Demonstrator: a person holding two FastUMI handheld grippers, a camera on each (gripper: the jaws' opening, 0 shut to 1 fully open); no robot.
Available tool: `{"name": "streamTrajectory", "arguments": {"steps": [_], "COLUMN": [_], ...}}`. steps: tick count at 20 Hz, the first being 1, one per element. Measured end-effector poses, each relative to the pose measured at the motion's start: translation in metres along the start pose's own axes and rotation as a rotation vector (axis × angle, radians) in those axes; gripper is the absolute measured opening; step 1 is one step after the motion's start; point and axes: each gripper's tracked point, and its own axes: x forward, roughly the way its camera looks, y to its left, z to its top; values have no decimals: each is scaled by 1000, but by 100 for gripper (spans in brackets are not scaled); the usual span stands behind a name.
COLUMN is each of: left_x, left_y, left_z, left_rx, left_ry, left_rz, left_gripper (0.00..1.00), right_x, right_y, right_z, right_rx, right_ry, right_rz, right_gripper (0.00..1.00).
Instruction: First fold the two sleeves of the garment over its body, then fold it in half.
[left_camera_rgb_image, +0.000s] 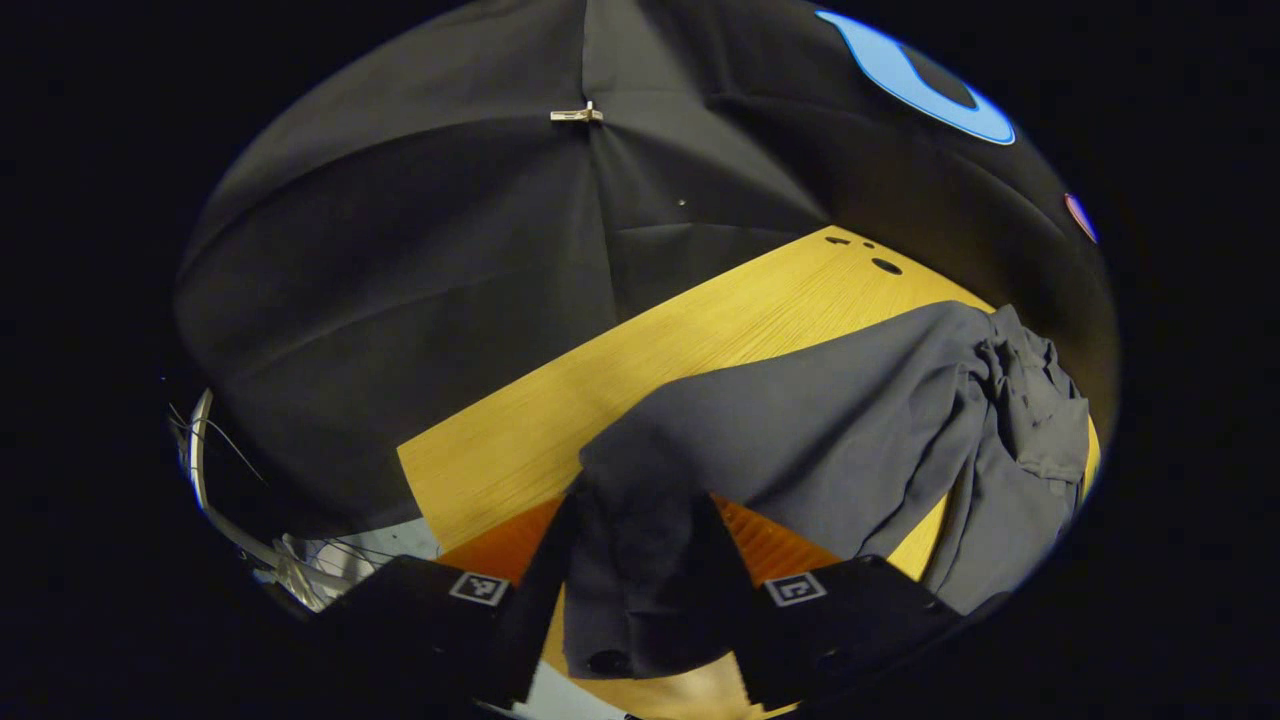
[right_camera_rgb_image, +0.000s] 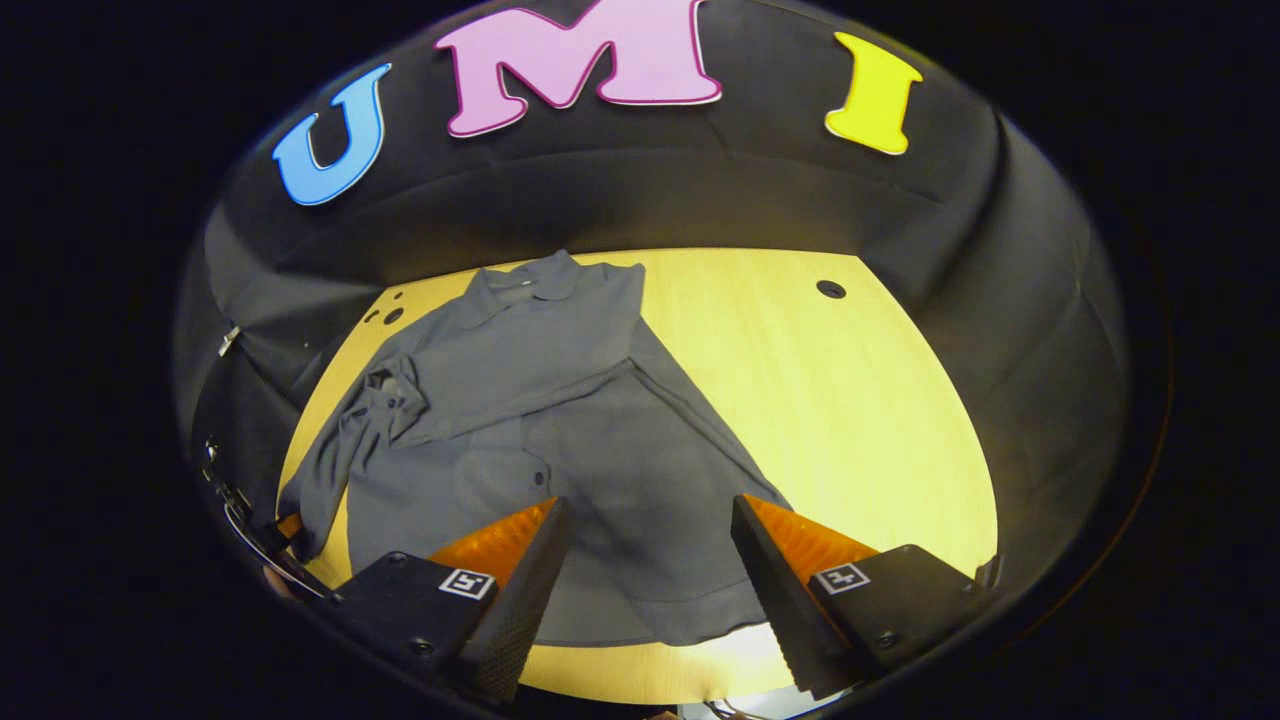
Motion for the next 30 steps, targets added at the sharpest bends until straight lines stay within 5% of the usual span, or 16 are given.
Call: {"name": "streamTrajectory", "arguments": {"steps": [1,5,7,12,18,24,30], "left_x": [0,2,3,-13,-57,-105,-154], "left_y": [-4,-15,-16,-20,-87,-198,-315], "left_z": [-1,1,4,45,126,181,179], "left_rx": [5,37,34,7,57,121,249], "left_ry": [2,5,30,-18,-166,-271,-305], "left_rz": [-14,-67,-79,-82,-198,-363,-557], "left_gripper": [69,14,6,6,5,5,5], "right_x": [-1,2,4,9,16,24,29], "right_y": [-4,-17,-24,-40,-56,-78,-98], "right_z": [-2,-6,-11,-22,-27,-27,-41], "right_rx": [10,59,64,108,154,218,261], "right_ry": [1,-12,-11,1,6,7,22], "right_rz": [-1,4,4,5,0,-8,1], "right_gripper": [99,99,99,99,99,99,99]}}
